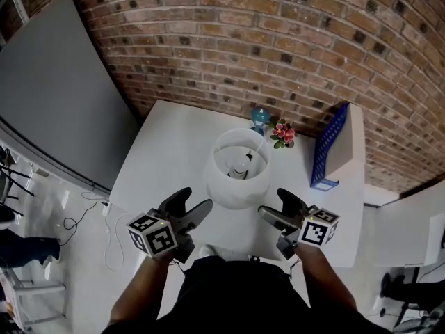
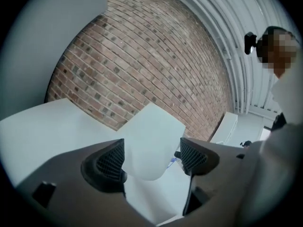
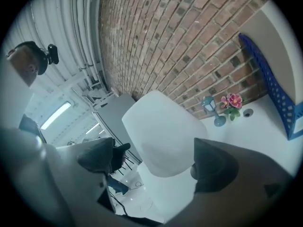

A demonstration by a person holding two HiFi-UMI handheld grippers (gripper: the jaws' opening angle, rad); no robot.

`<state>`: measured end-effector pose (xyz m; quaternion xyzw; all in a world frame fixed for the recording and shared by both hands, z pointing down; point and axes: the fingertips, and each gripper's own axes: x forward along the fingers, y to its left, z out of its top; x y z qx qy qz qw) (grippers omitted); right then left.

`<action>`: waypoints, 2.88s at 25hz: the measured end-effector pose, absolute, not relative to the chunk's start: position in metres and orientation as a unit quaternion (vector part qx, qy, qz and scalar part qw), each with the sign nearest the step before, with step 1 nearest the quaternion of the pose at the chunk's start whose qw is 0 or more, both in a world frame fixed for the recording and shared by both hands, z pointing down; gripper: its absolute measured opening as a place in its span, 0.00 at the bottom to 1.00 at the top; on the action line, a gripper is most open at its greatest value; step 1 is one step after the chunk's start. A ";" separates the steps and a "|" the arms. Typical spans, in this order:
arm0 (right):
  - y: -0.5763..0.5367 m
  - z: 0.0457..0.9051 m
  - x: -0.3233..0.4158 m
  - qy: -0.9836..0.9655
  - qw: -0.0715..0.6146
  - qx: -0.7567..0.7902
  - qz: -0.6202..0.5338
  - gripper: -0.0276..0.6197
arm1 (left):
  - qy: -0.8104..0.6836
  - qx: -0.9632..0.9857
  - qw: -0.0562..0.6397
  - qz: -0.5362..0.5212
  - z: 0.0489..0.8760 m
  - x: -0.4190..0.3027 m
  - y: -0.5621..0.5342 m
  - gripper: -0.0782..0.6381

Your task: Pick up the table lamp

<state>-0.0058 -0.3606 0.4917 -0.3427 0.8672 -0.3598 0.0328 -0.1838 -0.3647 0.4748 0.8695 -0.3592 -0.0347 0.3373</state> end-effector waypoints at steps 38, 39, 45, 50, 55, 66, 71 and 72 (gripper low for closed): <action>-0.447 0.570 0.040 0.699 0.338 -0.248 -0.580 0.77 | -0.226 0.646 0.624 -0.375 0.574 -0.211 -0.461 0.67; -0.450 0.571 0.038 0.699 0.341 -0.245 -0.579 0.77 | -0.225 0.643 0.623 -0.384 0.573 -0.211 -0.463 0.67; -0.463 0.569 0.028 0.697 0.357 -0.240 -0.573 0.77 | -0.218 0.645 0.618 -0.392 0.570 -0.201 -0.473 0.67; -0.470 0.563 0.027 0.694 0.381 -0.241 -0.561 0.76 | -0.212 0.642 0.609 -0.415 0.562 -0.198 -0.477 0.67; -0.471 0.563 0.024 0.682 0.395 -0.241 -0.567 0.72 | -0.204 0.641 0.607 -0.424 0.555 -0.192 -0.478 0.67; -0.474 0.561 0.019 0.664 0.414 -0.226 -0.580 0.72 | -0.193 0.634 0.621 -0.418 0.556 -0.181 -0.481 0.67; -0.473 0.563 0.015 0.654 0.416 -0.211 -0.596 0.74 | -0.165 0.627 0.641 -0.409 0.558 -0.171 -0.479 0.67; -0.473 0.563 0.015 0.653 0.415 -0.209 -0.598 0.74 | -0.164 0.627 0.642 -0.410 0.558 -0.171 -0.479 0.67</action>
